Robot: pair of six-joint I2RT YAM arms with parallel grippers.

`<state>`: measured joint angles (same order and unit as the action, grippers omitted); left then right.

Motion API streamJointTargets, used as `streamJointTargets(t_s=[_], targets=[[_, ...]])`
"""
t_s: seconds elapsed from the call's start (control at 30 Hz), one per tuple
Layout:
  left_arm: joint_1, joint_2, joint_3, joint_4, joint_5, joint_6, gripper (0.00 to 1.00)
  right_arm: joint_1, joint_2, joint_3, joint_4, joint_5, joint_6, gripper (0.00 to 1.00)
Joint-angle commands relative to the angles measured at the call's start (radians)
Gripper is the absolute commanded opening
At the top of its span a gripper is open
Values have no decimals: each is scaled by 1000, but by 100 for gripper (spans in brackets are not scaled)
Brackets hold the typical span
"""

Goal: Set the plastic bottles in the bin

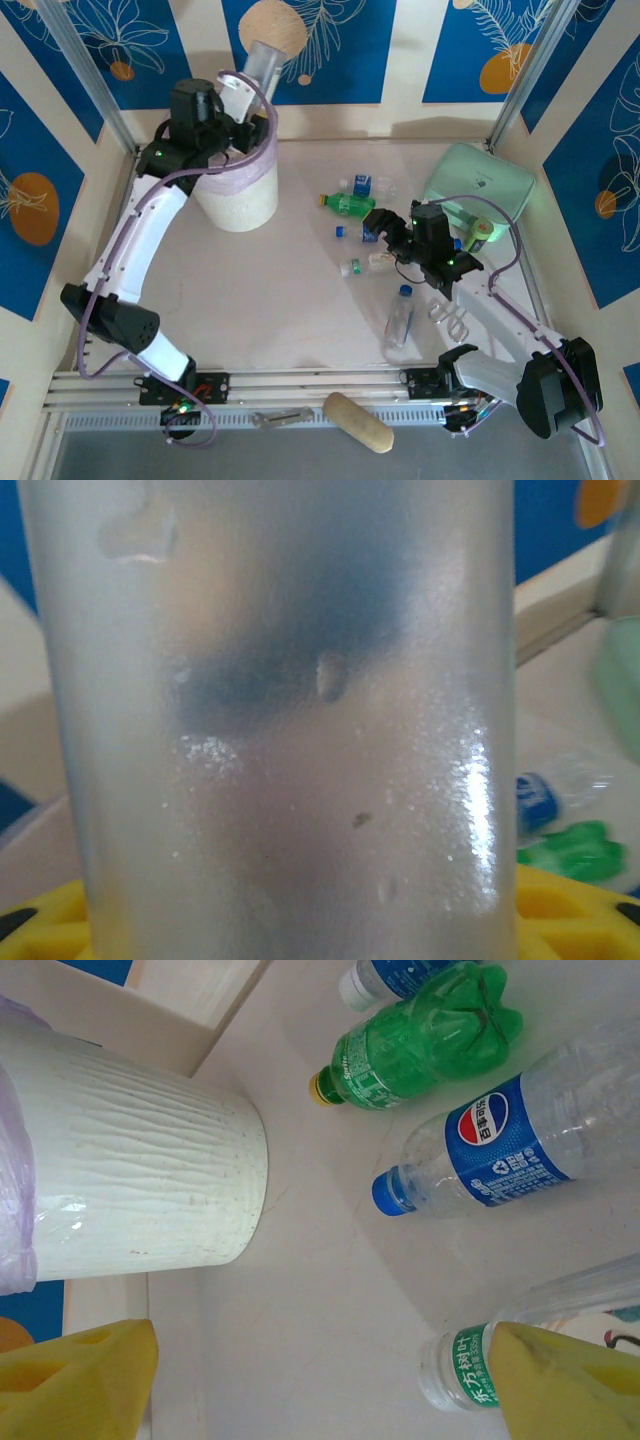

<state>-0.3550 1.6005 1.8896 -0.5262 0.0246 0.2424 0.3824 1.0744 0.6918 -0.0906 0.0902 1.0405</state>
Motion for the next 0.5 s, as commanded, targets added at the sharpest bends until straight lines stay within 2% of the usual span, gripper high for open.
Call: streamJointTargets(t_s=[0.0,0.2,0.47], targets=[[44,29,49,-25,-48,90,44,-11,-34,-16,1,11,1,87],[128,84,46,9,-60,98,44,-16,-83,-23,-34,38,-10,87],[188,179,43,-10,-25,35,43,-20,-153,-26,-86,68,-37,87]])
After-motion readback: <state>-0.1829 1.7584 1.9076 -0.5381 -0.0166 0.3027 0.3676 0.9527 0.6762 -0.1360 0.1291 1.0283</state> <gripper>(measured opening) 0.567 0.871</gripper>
